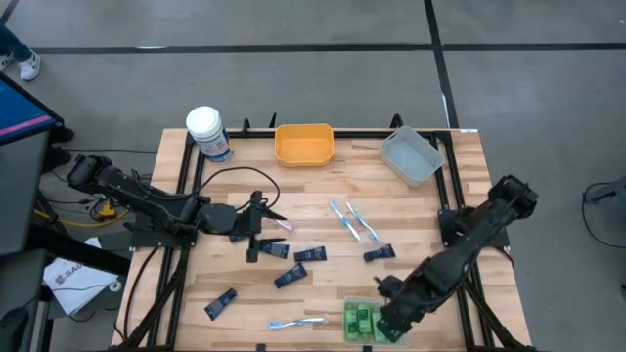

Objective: Pick & Place Travel size toiletries
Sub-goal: Put the green shampoo into the transparent bin

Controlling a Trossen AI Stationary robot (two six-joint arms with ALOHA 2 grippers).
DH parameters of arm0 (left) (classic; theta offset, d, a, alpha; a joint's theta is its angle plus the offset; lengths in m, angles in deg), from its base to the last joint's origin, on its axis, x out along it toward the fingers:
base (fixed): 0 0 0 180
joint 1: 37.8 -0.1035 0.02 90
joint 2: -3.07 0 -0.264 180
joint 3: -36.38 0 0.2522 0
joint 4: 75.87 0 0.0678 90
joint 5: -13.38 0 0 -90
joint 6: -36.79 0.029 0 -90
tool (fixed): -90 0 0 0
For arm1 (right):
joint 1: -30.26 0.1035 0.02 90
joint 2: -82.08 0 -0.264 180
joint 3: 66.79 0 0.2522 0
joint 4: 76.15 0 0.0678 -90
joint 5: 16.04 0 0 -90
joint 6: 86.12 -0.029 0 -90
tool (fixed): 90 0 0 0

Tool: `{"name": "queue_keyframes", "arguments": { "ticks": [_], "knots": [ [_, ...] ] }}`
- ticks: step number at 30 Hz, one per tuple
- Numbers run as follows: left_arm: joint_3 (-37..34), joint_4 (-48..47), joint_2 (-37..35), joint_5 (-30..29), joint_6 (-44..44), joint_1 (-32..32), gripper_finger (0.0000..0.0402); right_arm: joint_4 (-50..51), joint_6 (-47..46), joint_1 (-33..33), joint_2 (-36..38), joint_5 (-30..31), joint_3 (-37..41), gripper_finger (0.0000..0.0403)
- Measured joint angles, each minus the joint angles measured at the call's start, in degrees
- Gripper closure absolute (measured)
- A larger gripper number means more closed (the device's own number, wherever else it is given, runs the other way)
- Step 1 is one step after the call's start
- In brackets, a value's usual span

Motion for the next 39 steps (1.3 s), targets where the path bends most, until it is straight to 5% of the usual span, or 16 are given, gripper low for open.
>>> {"name": "queue_keyframes", "arguments": {
  "ticks": [39],
  "knots": [
    [0.0,0.3,0.0,0.0,-0.4,0.0,0.0153,-0.3,16.9,-5.4,-7.1,-6.8,0.2,0.0295]
  ]
}}
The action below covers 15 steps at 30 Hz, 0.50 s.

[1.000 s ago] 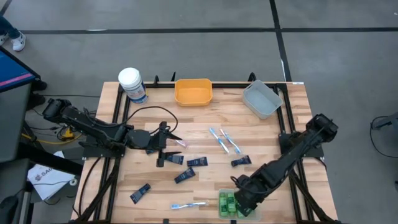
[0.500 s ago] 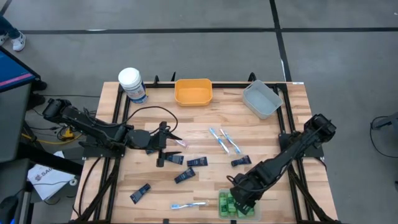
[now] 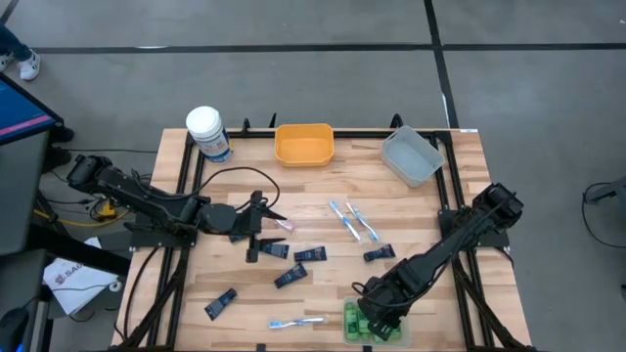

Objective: Pick & Place Travel size toiletries
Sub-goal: Put the green shampoo into the transparent bin

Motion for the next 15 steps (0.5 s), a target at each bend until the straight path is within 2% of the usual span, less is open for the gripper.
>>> {"name": "queue_keyframes", "arguments": {
  "ticks": [10,15],
  "knots": [
    [0.0,0.0,0.0,0.0,0.0,0.0,0.0153,-1.0,1.0,-0.5,0.2,-0.5,-0.2,0.0292],
    [0.0,0.0,0.0,0.0,0.0,0.0,0.0153,-1.0,1.2,-0.4,0.2,-0.8,-0.2,0.0251]
  ]
}}
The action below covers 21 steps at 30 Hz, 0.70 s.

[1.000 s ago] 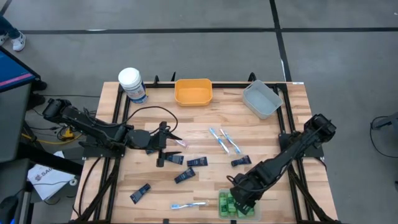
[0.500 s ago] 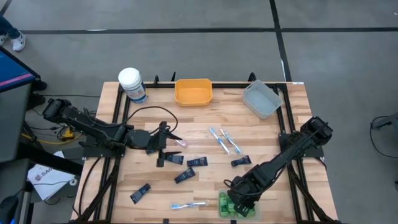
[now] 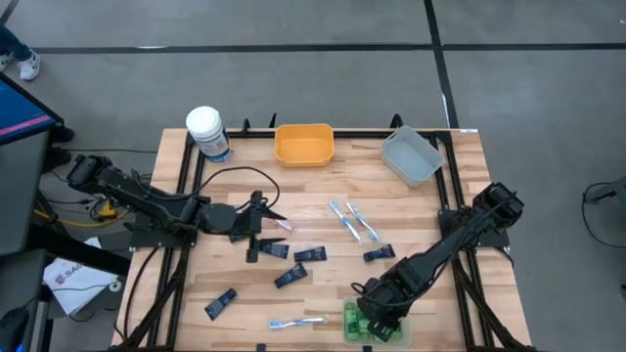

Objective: Pick & Place Travel size toiletries
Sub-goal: Put the green shampoo into the transparent bin, then put the blue shaving cream into the grey bin

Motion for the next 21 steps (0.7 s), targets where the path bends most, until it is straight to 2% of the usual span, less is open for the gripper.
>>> {"name": "queue_keyframes", "arguments": {
  "ticks": [5,9,15,21],
  "knots": [
    [0.0,0.0,0.0,0.0,0.0,0.0,0.0153,0.0,0.0,-0.1,0.0,0.0,0.0,0.0198],
    [0.0,0.0,0.0,0.0,0.0,0.0,0.0153,0.1,0.0,-0.1,0.0,0.0,0.0,0.0174],
    [0.0,0.0,0.0,0.0,-2.5,-0.3,0.0152,0.1,0.0,-0.1,0.7,-0.1,0.0,0.0173],
    [0.0,-2.0,-2.0,1.1,-6.3,-0.3,0.0152,-0.2,-0.2,-0.9,4.7,1.3,0.0,0.0184]
  ]
}}
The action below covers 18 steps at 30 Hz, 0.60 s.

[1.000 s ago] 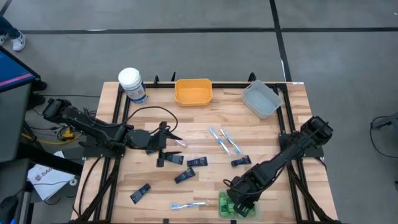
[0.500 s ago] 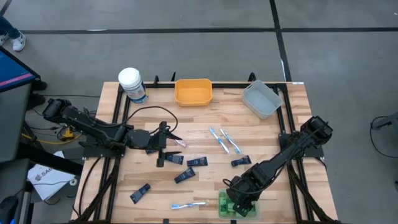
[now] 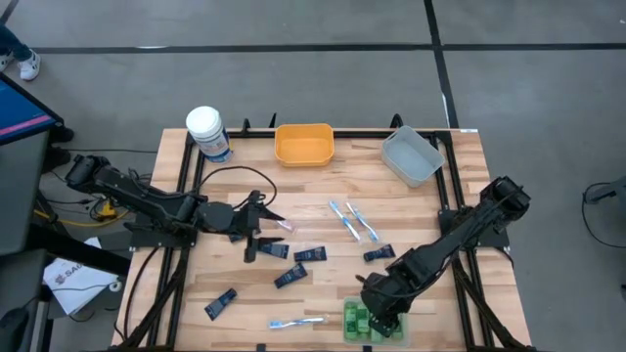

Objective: Pick & Place Travel size toiletries
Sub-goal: Put the blue shaving cream into the grey bin

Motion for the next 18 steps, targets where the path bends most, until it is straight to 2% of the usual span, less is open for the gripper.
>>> {"name": "queue_keyframes", "arguments": {
  "ticks": [4,10,13,18],
  "knots": [
    [0.0,-3.4,-4.7,0.0,-5.3,0.0,0.0152,0.0,0.1,-0.5,4.4,5.6,0.0,0.0191],
    [0.1,-9.0,-15.7,-1.5,-8.9,-0.3,0.0163,0.4,1.3,-1.8,11.7,16.3,0.0,0.0200],
    [0.1,-18.8,-19.0,-1.7,-12.4,-0.6,0.0166,0.9,2.4,-2.7,14.8,21.2,0.0,0.0204],
    [0.1,-37.5,-17.0,-2.2,-24.7,-0.6,0.0157,2.5,5.7,-3.8,18.7,27.7,0.0,0.0209]
  ]
}}
